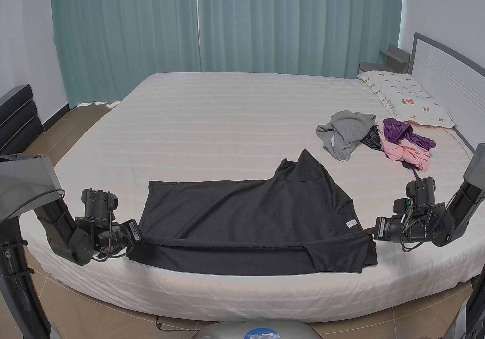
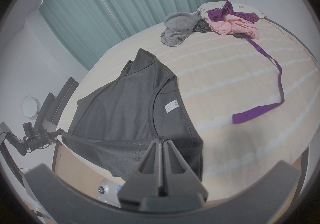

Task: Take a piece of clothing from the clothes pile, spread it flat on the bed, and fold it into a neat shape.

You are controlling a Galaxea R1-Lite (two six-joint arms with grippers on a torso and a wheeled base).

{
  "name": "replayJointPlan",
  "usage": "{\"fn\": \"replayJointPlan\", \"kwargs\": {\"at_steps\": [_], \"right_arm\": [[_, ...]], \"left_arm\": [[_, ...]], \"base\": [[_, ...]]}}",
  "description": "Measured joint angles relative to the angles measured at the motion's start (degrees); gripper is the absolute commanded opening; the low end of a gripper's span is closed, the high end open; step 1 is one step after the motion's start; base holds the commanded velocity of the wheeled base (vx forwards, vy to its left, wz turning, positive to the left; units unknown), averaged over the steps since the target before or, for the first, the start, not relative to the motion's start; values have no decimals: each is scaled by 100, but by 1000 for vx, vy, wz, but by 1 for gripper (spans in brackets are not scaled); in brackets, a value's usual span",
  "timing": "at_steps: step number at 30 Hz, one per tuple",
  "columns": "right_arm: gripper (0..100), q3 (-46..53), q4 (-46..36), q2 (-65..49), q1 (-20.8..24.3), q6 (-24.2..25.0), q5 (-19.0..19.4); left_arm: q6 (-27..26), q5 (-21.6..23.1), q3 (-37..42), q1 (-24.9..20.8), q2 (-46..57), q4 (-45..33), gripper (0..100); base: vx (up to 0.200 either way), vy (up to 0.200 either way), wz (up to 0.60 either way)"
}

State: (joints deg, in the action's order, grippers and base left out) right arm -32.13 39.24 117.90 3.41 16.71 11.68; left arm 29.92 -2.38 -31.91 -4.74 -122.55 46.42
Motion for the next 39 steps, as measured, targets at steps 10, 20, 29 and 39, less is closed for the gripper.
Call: {"fn": "replayJointPlan", "kwargs": {"at_steps": [10,20,29,39], "right_arm": [[0,-592,-32,580,129,-2,-243],[100,-750,-13,757,199,15,-266],[100,-408,26,206,221,736,-187],[100,639,553,-660,201,1498,490]], "left_arm": [[290,2,-416,-5,-507,-4,0],[572,13,-485,0,-680,22,100],[783,74,-289,54,-280,13,100],[1190,371,210,72,640,7,100]], "base": [[0,0,0],[0,0,0],[0,0,0],[0,0,0]]}}
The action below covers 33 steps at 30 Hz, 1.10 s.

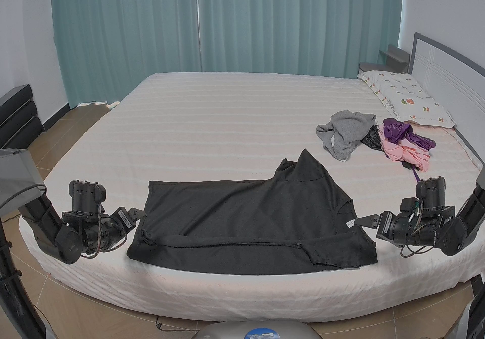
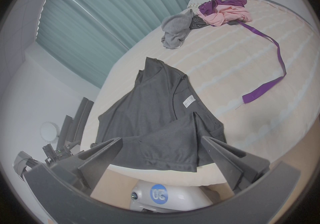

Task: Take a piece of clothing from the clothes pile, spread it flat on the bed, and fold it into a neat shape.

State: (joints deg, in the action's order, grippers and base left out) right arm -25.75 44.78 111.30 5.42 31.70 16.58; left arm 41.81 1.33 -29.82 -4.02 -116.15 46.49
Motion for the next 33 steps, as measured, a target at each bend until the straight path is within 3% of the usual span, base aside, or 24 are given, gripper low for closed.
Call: {"fn": "replayJointPlan", "kwargs": {"at_steps": [4,11,22,33], "right_arm": [[100,382,585,-207,-13,341,189],[100,852,1345,-273,-2,979,460],[100,924,1402,113,24,980,468],[100,929,1398,247,72,965,461]], "left_arm": [[433,189,96,-9,271,-10,100],[638,778,240,-7,463,-27,100],[646,1184,286,-18,212,-29,100],[551,1186,110,-250,-430,-385,100]], "base": [[50,0,0],[200,0,0],[18,0,0],[0,0,0]]}}
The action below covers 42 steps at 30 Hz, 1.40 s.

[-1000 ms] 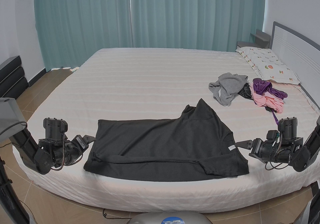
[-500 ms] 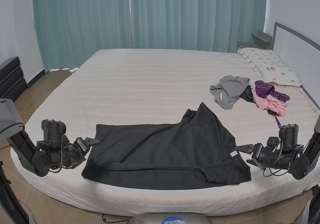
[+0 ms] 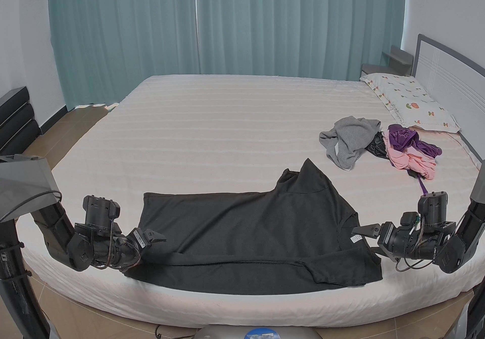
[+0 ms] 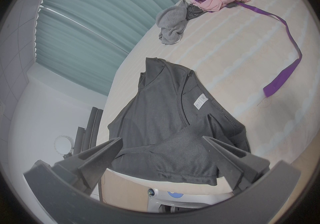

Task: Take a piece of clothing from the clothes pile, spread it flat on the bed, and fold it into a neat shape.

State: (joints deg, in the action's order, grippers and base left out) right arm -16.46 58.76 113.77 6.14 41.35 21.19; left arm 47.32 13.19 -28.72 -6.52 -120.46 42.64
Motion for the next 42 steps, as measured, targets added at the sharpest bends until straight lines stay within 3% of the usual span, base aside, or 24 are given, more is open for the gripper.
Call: {"fn": "replayJointPlan", "kwargs": {"at_steps": [7,12,19,22,33,42], "right_arm": [[100,-22,2,61,5,-5,-34],[100,-43,2,96,7,-5,-37],[100,-60,2,116,7,-5,-41],[100,-57,2,116,7,-5,-45],[100,-21,2,116,7,-5,-48],[100,-16,2,116,7,2,-56]], "left_arm": [[-2,-94,-283,-67,-116,-288,100],[76,-400,-661,-56,-201,-336,100],[947,-720,-1179,29,-378,-246,100],[1064,-739,-1268,138,-374,-224,100],[990,-627,-831,208,160,-283,100],[530,-600,-380,-205,232,-427,100]], "base": [[0,0,0],[0,0,0],[0,0,0],[0,0,0],[0,0,0],[0,0,0]]}}
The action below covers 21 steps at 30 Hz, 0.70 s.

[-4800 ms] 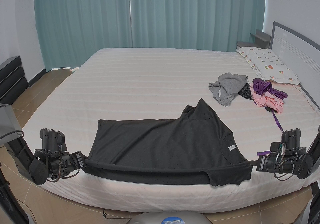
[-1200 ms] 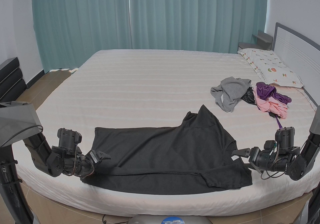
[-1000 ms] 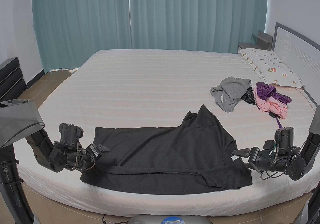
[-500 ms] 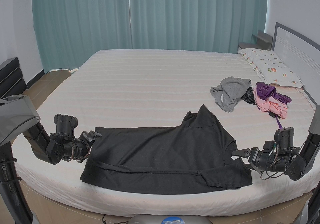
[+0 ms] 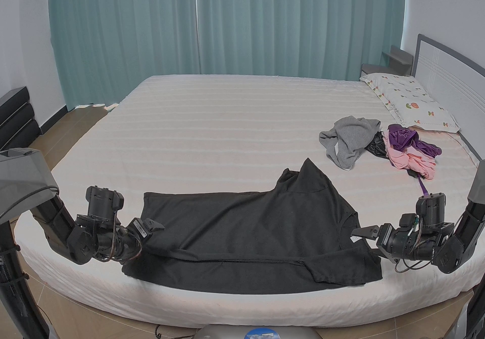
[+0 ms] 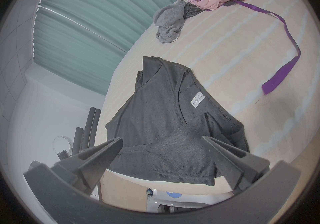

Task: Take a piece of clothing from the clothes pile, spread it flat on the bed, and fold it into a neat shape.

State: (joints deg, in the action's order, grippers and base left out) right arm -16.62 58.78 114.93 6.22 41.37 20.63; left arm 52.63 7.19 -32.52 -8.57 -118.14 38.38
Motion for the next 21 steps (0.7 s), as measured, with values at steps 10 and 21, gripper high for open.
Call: {"fn": "replayJointPlan", "kwargs": {"at_steps": [10,21], "right_arm": [[100,-6,0,0,0,-2,0],[100,-39,0,6,0,1,0]], "left_arm": [[-183,-433,-400,-179,-451,-187,100],[729,-688,-1351,166,-730,-182,100]], "base": [[0,0,0],[0,0,0]]}}
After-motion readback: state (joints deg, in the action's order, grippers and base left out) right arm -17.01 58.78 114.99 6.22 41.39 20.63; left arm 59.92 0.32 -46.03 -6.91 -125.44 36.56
